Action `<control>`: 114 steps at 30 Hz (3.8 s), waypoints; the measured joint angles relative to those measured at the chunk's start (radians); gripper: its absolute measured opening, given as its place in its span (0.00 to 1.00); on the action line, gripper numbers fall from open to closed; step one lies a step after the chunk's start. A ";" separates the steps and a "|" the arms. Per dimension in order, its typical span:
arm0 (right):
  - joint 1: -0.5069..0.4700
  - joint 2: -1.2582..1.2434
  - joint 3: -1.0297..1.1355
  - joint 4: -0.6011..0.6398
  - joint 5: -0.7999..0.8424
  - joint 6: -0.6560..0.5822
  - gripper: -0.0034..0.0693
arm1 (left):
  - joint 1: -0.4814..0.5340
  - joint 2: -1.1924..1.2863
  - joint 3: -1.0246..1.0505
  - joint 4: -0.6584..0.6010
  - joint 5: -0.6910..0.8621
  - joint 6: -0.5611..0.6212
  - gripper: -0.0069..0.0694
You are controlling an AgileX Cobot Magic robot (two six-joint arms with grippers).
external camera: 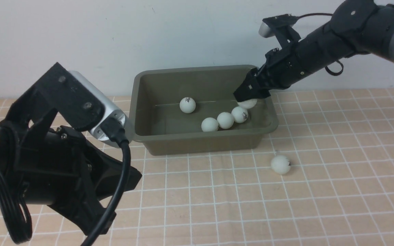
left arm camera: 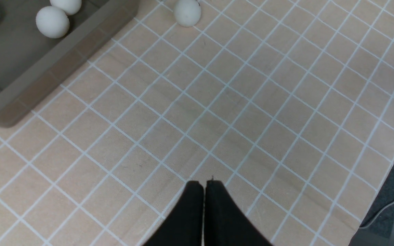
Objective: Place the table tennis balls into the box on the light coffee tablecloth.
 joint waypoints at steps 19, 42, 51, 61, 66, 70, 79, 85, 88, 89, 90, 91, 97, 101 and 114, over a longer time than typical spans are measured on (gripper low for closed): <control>-0.184 -0.254 -0.051 -0.368 0.245 0.369 0.42 | 0.000 0.000 0.000 0.001 0.021 -0.001 0.03; 0.032 -0.380 0.677 -0.319 -0.311 0.238 0.65 | 0.000 0.000 0.000 0.000 0.000 -0.001 0.03; 0.032 -0.244 0.672 -0.298 -0.406 0.230 0.74 | 0.000 0.000 0.000 -0.002 0.000 -0.001 0.03; 0.032 -0.140 0.575 -0.276 -0.405 0.229 0.74 | 0.000 0.000 0.000 -0.015 0.000 -0.001 0.03; 0.032 -0.106 0.532 -0.276 -0.351 0.249 0.71 | 0.000 0.000 0.000 -0.021 0.000 -0.001 0.03; 0.032 -0.092 0.526 -0.299 -0.289 0.284 0.55 | 0.000 0.000 0.000 -0.024 0.000 -0.001 0.03; -0.068 -0.333 0.525 -0.603 -0.276 0.528 0.54 | 0.000 0.000 0.000 -0.027 0.000 -0.001 0.03; -0.093 -0.424 0.489 -0.365 -0.295 0.345 0.54 | 0.000 0.000 0.000 -0.027 -0.006 0.000 0.03; -0.041 -0.375 0.459 -0.098 -0.256 0.069 0.54 | 0.000 0.000 0.000 -0.027 -0.012 0.000 0.03; -0.033 -0.366 0.453 -0.065 -0.252 0.034 0.54 | 0.000 0.000 0.000 -0.027 -0.012 0.000 0.03; -0.011 -0.335 0.434 0.026 -0.244 -0.061 0.54 | 0.000 0.000 0.000 -0.027 -0.012 0.000 0.03; 0.010 -0.302 0.407 0.115 -0.245 -0.136 0.54 | 0.000 0.000 0.000 -0.027 -0.012 0.000 0.03; 0.040 -0.164 0.300 0.247 -0.351 -0.231 0.54 | 0.000 0.000 0.000 -0.027 -0.012 0.000 0.03; 0.040 -0.107 0.250 0.288 -0.391 -0.205 0.62 | 0.000 0.000 0.000 -0.027 -0.012 0.000 0.03; -0.087 -0.322 0.243 0.315 -0.490 -0.261 0.76 | 0.000 0.000 0.000 -0.027 -0.012 0.011 0.03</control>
